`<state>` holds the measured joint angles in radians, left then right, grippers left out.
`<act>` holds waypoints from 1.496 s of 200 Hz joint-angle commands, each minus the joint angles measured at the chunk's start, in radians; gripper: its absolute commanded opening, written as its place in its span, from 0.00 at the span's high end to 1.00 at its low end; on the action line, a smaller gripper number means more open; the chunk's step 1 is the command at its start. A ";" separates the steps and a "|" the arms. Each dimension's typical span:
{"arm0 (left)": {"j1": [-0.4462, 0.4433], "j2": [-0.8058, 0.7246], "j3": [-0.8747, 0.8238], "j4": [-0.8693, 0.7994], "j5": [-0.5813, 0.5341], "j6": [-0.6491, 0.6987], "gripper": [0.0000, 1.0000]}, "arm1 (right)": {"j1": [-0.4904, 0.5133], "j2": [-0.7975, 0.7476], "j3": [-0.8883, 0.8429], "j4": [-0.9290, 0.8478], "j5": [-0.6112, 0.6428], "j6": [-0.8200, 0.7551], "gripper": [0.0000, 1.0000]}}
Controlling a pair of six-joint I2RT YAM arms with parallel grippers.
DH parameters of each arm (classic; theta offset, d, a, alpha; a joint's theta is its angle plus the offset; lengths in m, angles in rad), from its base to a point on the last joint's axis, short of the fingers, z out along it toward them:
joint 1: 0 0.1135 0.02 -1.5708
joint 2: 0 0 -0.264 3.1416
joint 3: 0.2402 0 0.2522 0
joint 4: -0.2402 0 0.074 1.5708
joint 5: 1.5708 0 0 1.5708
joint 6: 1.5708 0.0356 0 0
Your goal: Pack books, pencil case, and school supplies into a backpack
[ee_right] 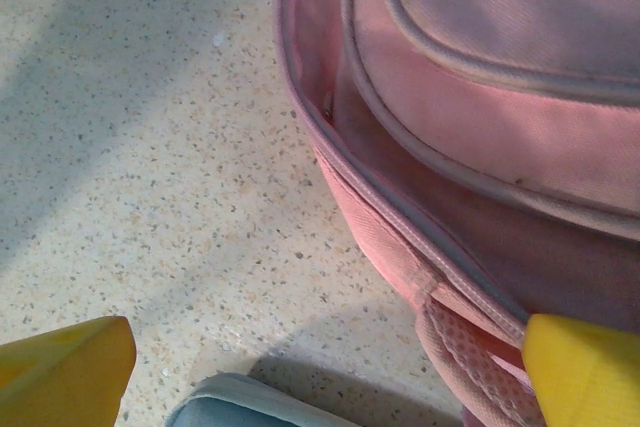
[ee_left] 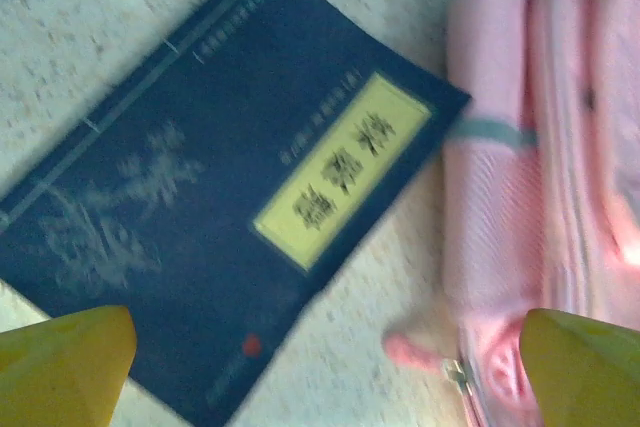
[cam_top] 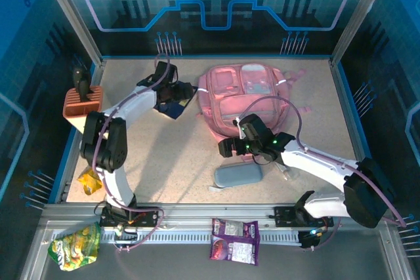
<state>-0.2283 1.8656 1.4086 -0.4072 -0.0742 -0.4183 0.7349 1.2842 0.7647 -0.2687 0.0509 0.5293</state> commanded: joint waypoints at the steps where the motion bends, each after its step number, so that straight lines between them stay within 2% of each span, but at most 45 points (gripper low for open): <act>1: 0.038 0.090 0.118 -0.045 -0.010 -0.004 0.01 | 0.015 0.018 0.053 0.002 -0.006 -0.022 0.00; 64: 0.079 0.361 0.423 -0.174 -0.020 -0.025 0.01 | -0.039 0.036 0.143 -0.084 0.000 -0.049 0.00; 92: 0.090 0.403 0.443 -0.170 0.004 -0.026 0.01 | -0.081 0.026 0.151 -0.079 -0.042 -0.041 0.00; 120: 0.095 0.409 0.416 -0.207 -0.030 -0.026 0.01 | -0.110 0.026 0.155 -0.067 -0.066 -0.041 0.00; 148: 0.092 0.366 0.311 -0.216 -0.054 -0.040 0.01 | -0.121 0.037 0.156 -0.055 -0.084 -0.036 0.00; 172: 0.085 0.272 0.146 -0.169 -0.067 -0.073 0.01 | -0.124 0.036 0.150 -0.044 -0.111 -0.022 0.00; 201: 0.054 0.176 -0.011 -0.192 -0.155 -0.116 0.02 | -0.124 0.008 0.127 -0.024 -0.142 0.003 0.00; 214: 0.033 0.125 -0.093 -0.169 -0.157 -0.127 0.01 | -0.123 -0.015 0.090 0.000 -0.149 0.021 0.00; 242: -0.044 -0.007 -0.241 -0.176 -0.250 -0.185 0.01 | -0.124 -0.071 0.028 0.033 -0.171 0.044 0.00; 266: -0.115 -0.109 -0.382 -0.177 -0.248 -0.275 0.02 | -0.124 -0.121 -0.025 0.019 -0.178 0.046 0.00; 299: -0.256 -0.259 -0.545 -0.175 -0.249 -0.461 0.02 | -0.124 -0.206 -0.097 -0.041 -0.165 0.036 0.00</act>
<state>-0.4068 1.6894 0.9558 -0.5140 -0.3161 -0.7094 0.6205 1.1431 0.7155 -0.2665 -0.1097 0.5606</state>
